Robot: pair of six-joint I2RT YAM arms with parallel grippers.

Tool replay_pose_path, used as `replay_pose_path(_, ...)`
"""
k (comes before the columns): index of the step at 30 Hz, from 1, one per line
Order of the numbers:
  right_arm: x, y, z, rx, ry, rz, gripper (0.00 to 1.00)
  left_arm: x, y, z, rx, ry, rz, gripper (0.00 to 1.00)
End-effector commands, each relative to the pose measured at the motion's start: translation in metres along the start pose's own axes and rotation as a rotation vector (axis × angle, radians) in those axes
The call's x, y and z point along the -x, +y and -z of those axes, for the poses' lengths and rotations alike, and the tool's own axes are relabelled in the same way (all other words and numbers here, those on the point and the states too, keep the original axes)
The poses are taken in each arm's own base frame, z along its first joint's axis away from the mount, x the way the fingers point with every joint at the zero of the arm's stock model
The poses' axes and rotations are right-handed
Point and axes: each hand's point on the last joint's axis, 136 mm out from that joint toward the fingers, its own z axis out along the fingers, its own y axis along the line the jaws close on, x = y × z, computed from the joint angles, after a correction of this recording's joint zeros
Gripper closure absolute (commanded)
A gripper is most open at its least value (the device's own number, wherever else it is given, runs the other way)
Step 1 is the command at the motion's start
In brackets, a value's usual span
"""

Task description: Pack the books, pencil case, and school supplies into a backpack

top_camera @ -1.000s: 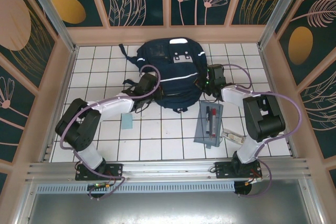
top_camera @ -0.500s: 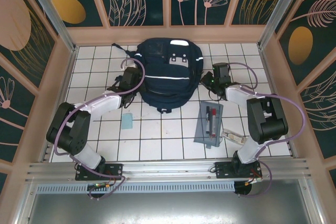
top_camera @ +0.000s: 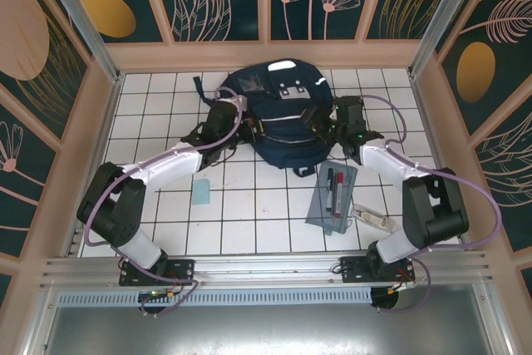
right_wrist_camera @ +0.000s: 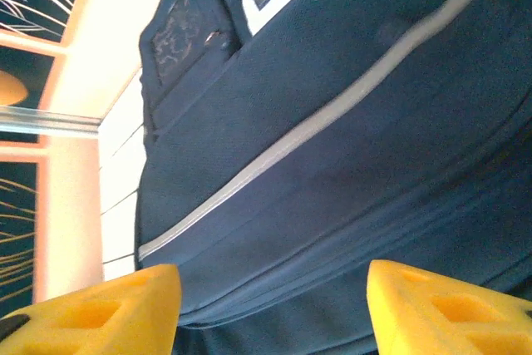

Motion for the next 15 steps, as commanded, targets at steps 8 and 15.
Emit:
replay_pose_path(8, -0.031, 0.010, 0.025, 0.116, 0.065, -0.142, 0.16, 0.043, -0.082, 0.001, -0.272, -0.100, 0.008, 1.00)
replay_pose_path(15, -0.034, 0.023, 0.019, 0.136, 0.076, -0.118, 0.16, 0.027, -0.076, -0.006, -0.257, -0.059, 0.011, 1.00)
